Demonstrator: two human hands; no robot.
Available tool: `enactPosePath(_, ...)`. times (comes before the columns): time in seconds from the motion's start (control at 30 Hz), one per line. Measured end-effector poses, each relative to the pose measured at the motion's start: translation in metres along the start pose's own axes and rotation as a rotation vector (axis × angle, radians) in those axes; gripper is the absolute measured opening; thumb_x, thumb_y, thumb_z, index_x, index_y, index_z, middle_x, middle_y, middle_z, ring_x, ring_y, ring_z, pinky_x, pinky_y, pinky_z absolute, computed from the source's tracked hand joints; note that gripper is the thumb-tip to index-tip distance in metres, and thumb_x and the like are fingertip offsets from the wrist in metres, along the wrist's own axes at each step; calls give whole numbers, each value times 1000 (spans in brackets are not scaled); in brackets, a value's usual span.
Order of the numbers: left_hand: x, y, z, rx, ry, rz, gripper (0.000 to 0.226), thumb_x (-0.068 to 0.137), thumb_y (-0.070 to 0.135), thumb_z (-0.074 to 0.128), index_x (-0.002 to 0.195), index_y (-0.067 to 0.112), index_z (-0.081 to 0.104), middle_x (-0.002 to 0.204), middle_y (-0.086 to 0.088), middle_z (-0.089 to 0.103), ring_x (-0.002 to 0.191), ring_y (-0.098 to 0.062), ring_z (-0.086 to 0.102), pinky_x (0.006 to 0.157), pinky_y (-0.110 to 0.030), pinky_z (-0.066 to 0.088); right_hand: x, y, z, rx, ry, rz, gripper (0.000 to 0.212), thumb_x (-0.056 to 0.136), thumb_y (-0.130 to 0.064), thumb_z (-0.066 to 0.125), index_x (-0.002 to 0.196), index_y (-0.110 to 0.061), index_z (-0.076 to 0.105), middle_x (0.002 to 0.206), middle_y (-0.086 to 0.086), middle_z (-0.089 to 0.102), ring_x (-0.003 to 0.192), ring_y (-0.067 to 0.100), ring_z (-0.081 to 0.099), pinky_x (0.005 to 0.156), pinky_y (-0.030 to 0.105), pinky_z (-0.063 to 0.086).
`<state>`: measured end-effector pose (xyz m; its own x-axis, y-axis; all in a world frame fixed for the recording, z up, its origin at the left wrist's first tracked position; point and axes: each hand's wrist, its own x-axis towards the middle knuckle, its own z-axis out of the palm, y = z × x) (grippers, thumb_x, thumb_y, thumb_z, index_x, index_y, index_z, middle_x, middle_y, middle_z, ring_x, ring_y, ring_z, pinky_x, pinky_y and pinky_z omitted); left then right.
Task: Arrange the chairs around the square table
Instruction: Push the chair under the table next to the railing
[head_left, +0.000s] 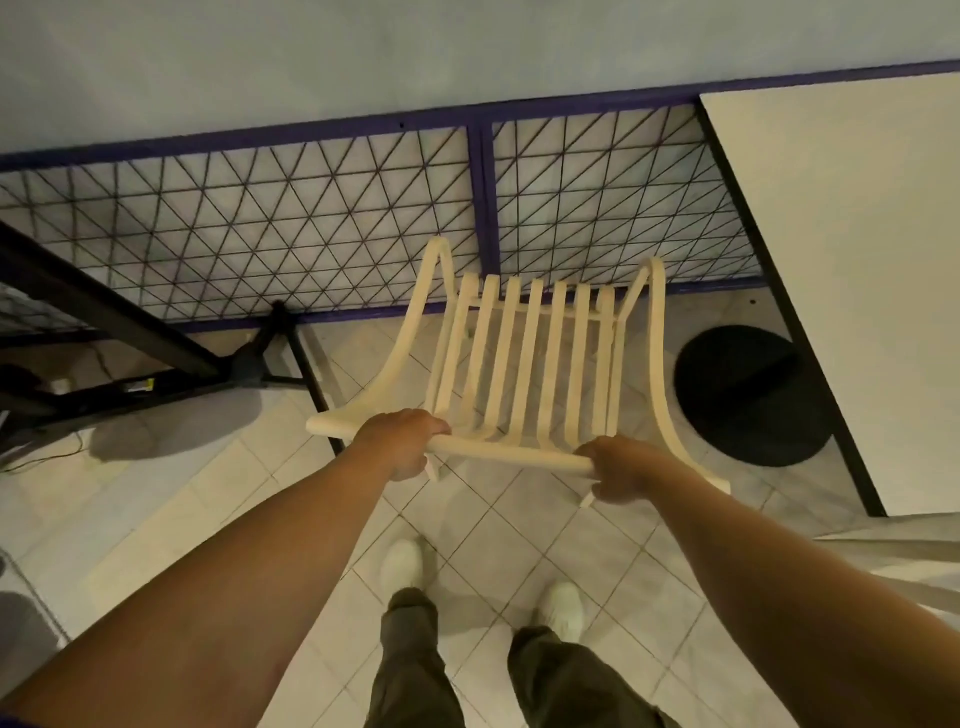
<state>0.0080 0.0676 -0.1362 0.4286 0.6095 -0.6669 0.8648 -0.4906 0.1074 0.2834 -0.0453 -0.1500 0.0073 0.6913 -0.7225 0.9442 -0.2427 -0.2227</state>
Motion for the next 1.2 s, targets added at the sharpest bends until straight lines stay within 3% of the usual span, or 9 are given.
enactPosePath(0.1, 9, -13, 1, 38, -48, 10, 73, 91, 0, 57, 145, 46, 43, 126, -2, 58, 100, -26, 61, 85, -40, 54, 3, -1, 1, -4, 11, 53, 35, 86, -16, 69, 120, -23, 63, 100, -3, 63, 91, 15, 62, 87, 32, 52)
enactPosePath(0.3, 16, -17, -8, 87, -102, 132, 85, 91, -5, 56, 149, 53, 32, 105, 0, 47, 74, -17, 49, 57, -26, 41, 0, -11, 10, 34, 92, 182, 42, 86, -15, 69, 125, -28, 61, 98, -4, 62, 89, 15, 62, 86, 32, 51)
enactPosePath(0.47, 17, -23, -10, 97, -116, 181, 88, 90, -7, 57, 151, 50, 31, 120, -6, 55, 87, -23, 54, 69, -34, 48, -4, -16, 5, 4, 68, 220, 50, 85, -14, 70, 130, -30, 58, 103, -3, 63, 94, 18, 63, 92, 38, 53)
enactPosePath(0.67, 24, -36, -12, 139, -95, 210, 88, 89, -6, 59, 152, 49, 31, 122, -7, 57, 98, -27, 61, 81, -40, 55, -5, -26, 6, -15, 47, 211, 45, 88, -17, 65, 130, -29, 58, 110, -2, 63, 99, 18, 64, 92, 39, 53)
enactPosePath(0.83, 29, -48, -23, 196, -122, 232, 92, 88, -4, 65, 152, 50, 27, 124, -7, 55, 100, -27, 61, 74, -35, 53, -3, -41, 19, 14, 76, 241, 34, 87, -20, 65, 119, -28, 60, 100, -3, 60, 90, 18, 62, 89, 40, 54)
enactPosePath(1.0, 43, -67, -35, 257, -152, 280, 91, 87, 8, 72, 149, 56, 26, 125, -4, 55, 104, -26, 60, 90, -42, 53, -1, -58, 33, 79, 100, 261, 29, 89, -19, 64, 118, -25, 60, 102, -2, 61, 90, 16, 63, 87, 35, 54)
enactPosePath(1.2, 61, -79, -57, 345, -156, 357, 90, 92, -7, 52, 148, 58, 27, 129, -5, 53, 103, -26, 59, 83, -37, 50, 4, -83, 43, 179, 128, 348, 29, 89, -19, 66, 117, -27, 58, 103, -3, 61, 91, 15, 62, 86, 33, 54)
